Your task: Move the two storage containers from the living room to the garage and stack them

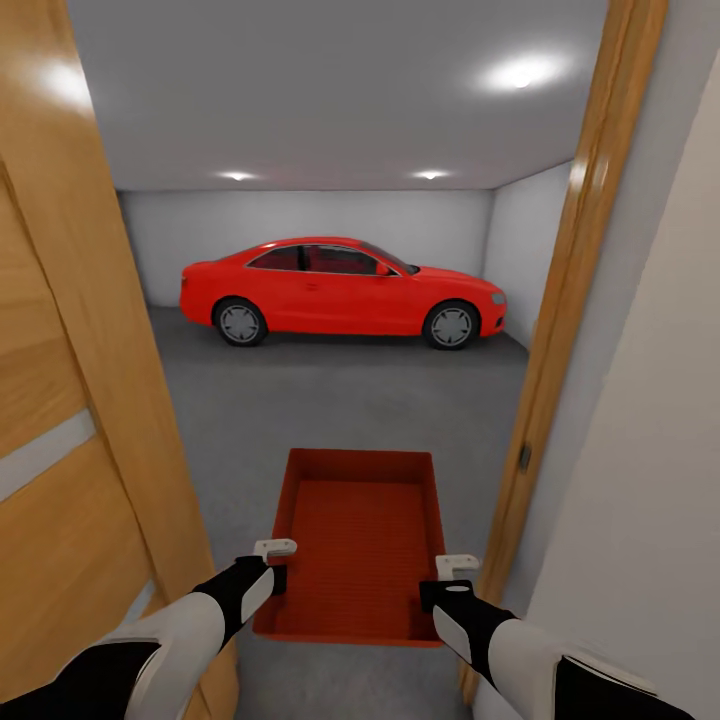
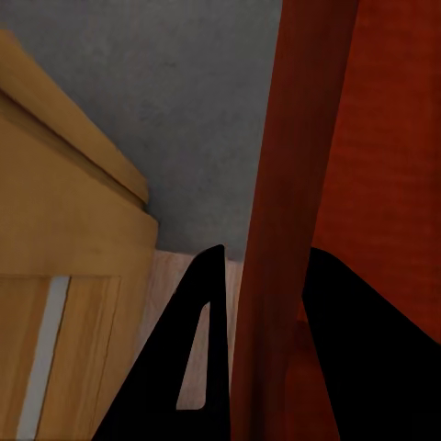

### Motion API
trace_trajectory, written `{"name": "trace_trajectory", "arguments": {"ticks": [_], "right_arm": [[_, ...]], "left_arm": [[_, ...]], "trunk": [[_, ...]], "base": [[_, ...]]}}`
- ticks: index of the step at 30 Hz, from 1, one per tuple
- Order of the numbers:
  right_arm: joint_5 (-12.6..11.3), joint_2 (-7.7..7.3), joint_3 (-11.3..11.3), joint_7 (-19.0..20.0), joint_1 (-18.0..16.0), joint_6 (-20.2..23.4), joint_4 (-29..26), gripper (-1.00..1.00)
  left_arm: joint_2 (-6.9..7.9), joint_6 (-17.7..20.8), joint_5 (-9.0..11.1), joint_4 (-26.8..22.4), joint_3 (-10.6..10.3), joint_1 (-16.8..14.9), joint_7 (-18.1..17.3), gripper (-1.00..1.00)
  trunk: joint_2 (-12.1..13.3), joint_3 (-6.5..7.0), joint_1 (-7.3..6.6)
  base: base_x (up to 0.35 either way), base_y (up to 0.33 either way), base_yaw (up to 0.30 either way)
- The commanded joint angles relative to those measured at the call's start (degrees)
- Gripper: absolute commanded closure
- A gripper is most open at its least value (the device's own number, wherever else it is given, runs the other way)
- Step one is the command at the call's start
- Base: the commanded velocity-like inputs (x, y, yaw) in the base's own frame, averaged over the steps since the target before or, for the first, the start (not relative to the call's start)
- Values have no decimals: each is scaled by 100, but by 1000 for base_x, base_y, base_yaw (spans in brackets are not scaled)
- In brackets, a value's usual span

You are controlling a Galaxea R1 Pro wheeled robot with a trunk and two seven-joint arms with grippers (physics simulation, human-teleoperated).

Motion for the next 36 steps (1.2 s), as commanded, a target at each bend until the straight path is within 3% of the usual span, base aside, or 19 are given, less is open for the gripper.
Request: {"name": "trace_trajectory", "arguments": {"ticks": [1,17,26,36], "right_arm": [[127,-7,-22,-78,-9,-36,114,100],[127,-13,-21,-78,-9,-36,114,100],[127,-13,-19,-78,-9,-36,114,100],[127,-13,-23,-78,-9,-36,114,100]], "left_arm": [[-1,46,79,12,-15,1,38,100],[-1,48,79,12,-15,1,38,100],[-1,49,79,12,-15,1,38,100],[-1,46,79,12,-15,1,38,100]], "trunk": [[-8,-9,2],[-8,-9,2],[-8,-9,2],[-8,-9,2]], "base": [[72,23,-6],[10,7,-1],[115,213,0],[15,24,0]]}}
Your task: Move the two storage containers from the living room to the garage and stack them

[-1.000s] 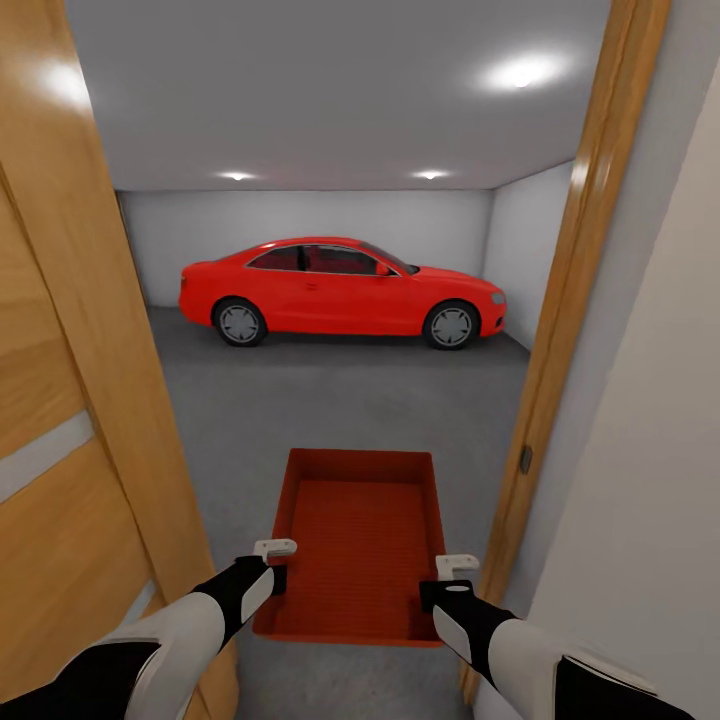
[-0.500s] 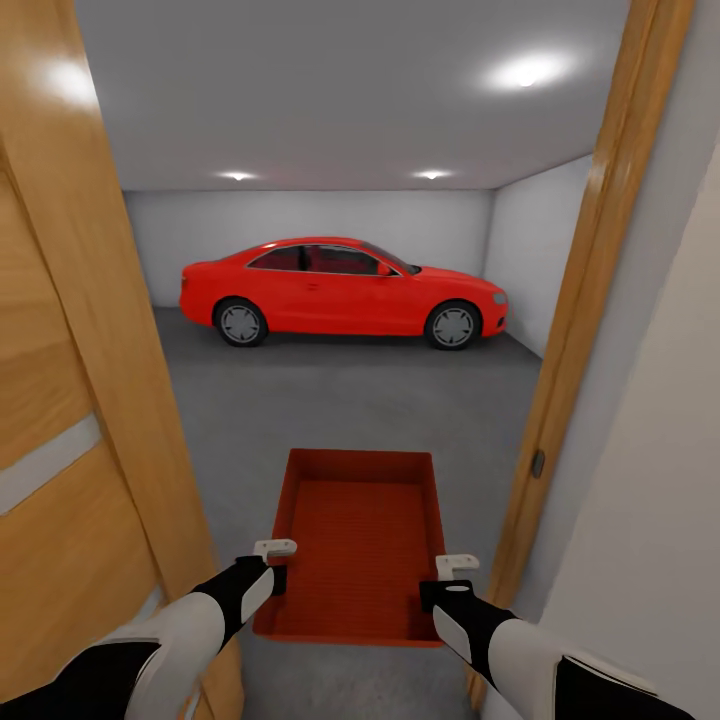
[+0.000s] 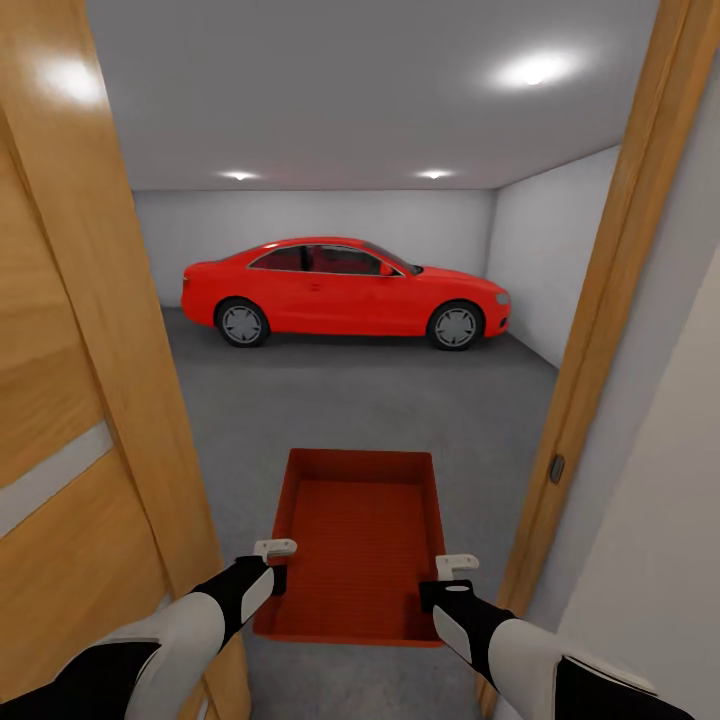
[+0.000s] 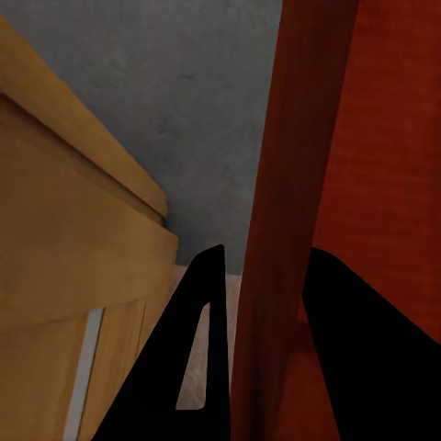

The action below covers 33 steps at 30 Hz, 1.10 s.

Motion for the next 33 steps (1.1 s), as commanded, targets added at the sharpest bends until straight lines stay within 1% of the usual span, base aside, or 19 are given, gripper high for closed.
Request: {"name": "trace_trajectory", "arguments": {"ticks": [1,14,26,33], "right_arm": [[125,-6,-24,-66,-9,-56,133,100],[125,-7,-23,-66,-9,-56,133,100],[125,-6,-25,-66,-9,-56,133,100],[125,-7,-23,-66,-9,-56,133,100]], "left_arm": [[-1,32,85,14,-22,1,39,100],[-1,32,85,14,-22,1,39,100],[-2,32,85,14,-22,1,39,100],[-1,32,85,14,-22,1,39,100]], "trunk": [[-8,-9,1],[-8,-9,1],[-8,-9,1],[-8,-9,1]], "base": [[1,2,0],[0,0,-3],[0,0,-125],[0,0,-26]]}}
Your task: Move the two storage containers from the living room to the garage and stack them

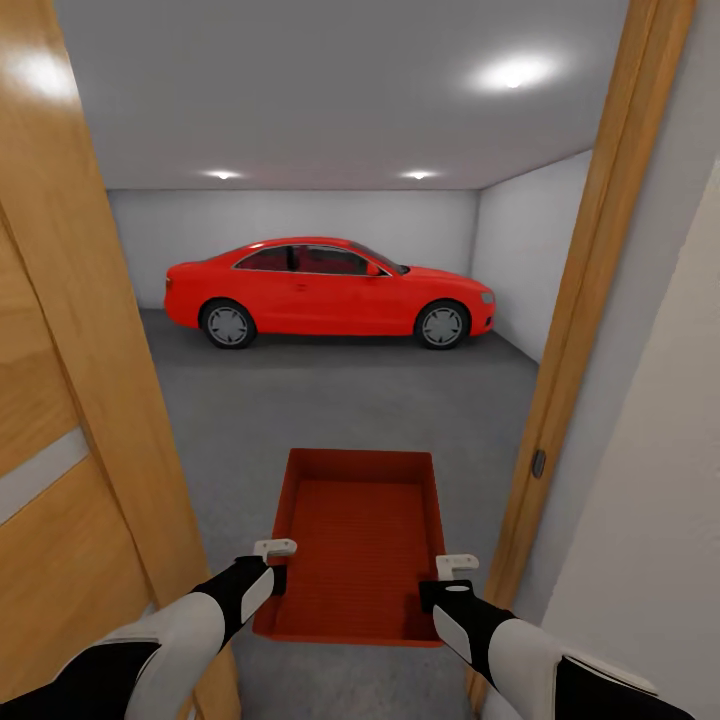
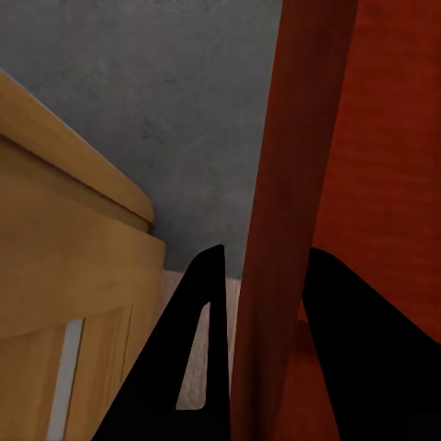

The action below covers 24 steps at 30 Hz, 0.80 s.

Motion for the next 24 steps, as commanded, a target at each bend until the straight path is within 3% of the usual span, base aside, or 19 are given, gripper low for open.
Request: {"name": "trace_trajectory", "arguments": {"ticks": [1,24], "right_arm": [[126,-6,-25,-66,-9,-56,134,100],[126,-6,-26,-66,-9,-53,134,100]], "left_arm": [[-1,32,85,14,-23,1,39,100],[-1,29,85,14,-23,1,51,100]], "trunk": [[-8,-9,1],[-8,-9,1]], "base": [[0,0,-2],[0,0,0]]}}
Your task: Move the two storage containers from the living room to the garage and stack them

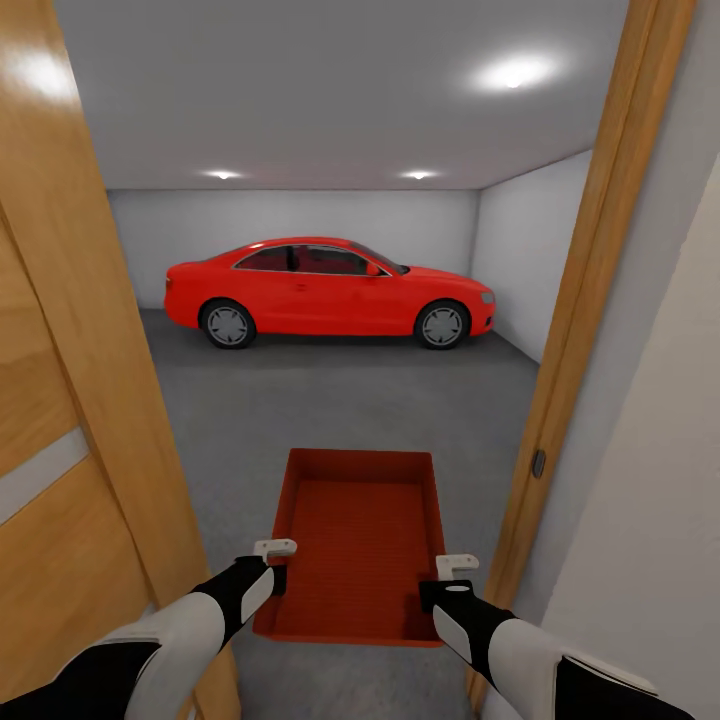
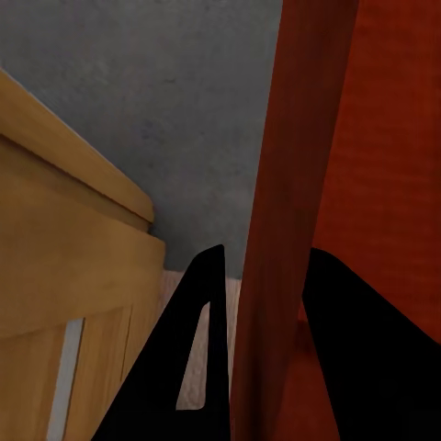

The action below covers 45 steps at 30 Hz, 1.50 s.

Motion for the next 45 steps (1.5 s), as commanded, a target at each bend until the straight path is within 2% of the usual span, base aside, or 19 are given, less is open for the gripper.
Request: {"name": "trace_trajectory", "arguments": {"ticks": [1,9,45], "right_arm": [[127,-6,-29,-72,-9,-46,129,100],[127,-6,-29,-72,-9,-47,129,100],[127,-6,-29,-72,-9,-47,129,100]], "left_arm": [[0,34,43,12,13,0,54,100],[-4,39,43,9,13,0,97,100],[9,39,43,11,13,0,99,100]], "trunk": [[-8,-9,1],[-8,-9,1],[-8,-9,1]], "base": [[0,0,0],[133,0,0],[321,0,0]]}}
